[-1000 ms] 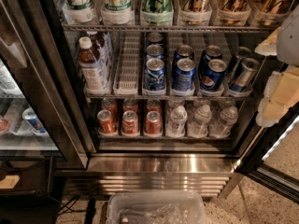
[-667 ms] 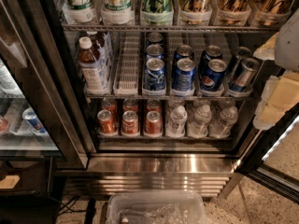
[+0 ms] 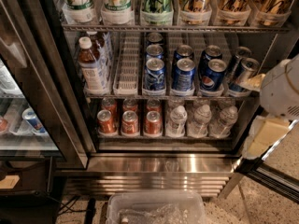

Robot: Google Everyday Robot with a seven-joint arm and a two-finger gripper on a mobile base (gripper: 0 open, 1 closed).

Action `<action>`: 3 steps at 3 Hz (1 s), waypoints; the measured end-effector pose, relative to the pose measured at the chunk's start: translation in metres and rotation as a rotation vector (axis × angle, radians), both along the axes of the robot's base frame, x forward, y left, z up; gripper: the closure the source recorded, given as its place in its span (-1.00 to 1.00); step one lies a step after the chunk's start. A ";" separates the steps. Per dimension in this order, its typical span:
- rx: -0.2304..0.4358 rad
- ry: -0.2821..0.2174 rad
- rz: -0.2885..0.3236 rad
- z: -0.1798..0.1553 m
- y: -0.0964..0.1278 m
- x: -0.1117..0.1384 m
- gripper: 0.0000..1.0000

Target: Pick coke can from bottom shelf of fridge

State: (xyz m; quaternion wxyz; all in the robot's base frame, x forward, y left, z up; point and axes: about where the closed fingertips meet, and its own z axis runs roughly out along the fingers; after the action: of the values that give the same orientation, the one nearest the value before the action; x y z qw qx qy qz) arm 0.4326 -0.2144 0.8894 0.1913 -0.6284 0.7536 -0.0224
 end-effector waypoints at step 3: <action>0.033 -0.036 0.043 -0.066 0.009 0.009 -1.00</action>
Offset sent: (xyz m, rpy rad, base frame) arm 0.0022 0.0045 -0.0360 0.0054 -0.0064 0.0396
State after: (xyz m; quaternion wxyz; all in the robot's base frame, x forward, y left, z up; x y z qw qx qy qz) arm 0.4416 -0.2054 0.8229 0.2155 -0.6408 0.7366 -0.0172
